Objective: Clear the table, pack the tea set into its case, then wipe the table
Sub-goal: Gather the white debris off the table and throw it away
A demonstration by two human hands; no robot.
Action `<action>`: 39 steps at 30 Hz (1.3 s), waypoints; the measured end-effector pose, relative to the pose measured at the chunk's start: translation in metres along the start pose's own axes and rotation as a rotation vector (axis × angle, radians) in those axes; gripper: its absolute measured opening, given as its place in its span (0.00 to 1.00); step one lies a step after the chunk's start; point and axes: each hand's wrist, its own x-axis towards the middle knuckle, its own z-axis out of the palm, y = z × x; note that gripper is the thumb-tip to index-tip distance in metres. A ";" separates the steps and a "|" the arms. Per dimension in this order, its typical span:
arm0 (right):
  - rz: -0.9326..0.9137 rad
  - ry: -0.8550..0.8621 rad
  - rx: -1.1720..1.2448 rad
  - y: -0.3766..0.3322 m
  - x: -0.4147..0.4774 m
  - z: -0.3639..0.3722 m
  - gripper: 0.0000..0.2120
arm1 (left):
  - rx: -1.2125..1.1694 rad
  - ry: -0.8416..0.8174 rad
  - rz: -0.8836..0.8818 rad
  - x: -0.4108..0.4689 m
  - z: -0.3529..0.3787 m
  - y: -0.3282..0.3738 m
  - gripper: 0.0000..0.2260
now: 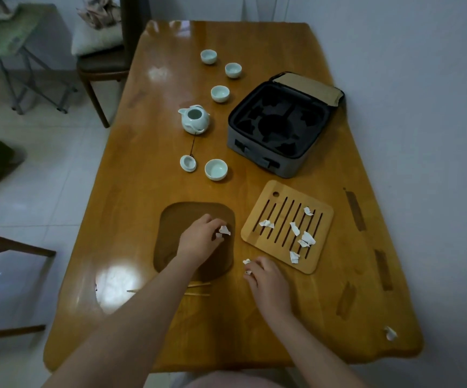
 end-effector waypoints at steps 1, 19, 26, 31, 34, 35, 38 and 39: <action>-0.012 0.002 0.003 0.000 0.002 0.000 0.13 | 0.008 0.006 0.021 0.001 0.001 0.001 0.15; 0.099 0.129 0.439 -0.005 0.034 -0.044 0.10 | -1.697 0.048 -0.798 -0.017 -0.009 0.044 0.09; 0.005 0.137 0.677 -0.049 0.041 -0.083 0.07 | -2.292 -0.075 -0.845 -0.025 -0.003 0.075 0.11; -0.039 0.116 0.504 -0.051 0.035 -0.078 0.09 | -2.205 -0.054 -0.916 -0.031 -0.018 0.106 0.15; -0.106 0.129 0.441 -0.047 0.029 -0.079 0.12 | -2.223 -0.072 -0.953 -0.029 -0.019 0.112 0.16; -0.127 0.135 0.418 -0.046 0.027 -0.080 0.13 | -2.222 -0.090 -0.952 -0.028 -0.017 0.113 0.16; -0.202 0.207 0.363 -0.040 0.024 -0.086 0.11 | -2.258 -0.095 -0.936 -0.027 -0.015 0.114 0.12; -0.208 0.242 0.361 -0.036 0.025 -0.089 0.10 | -2.297 -0.082 -0.930 -0.025 -0.012 0.113 0.10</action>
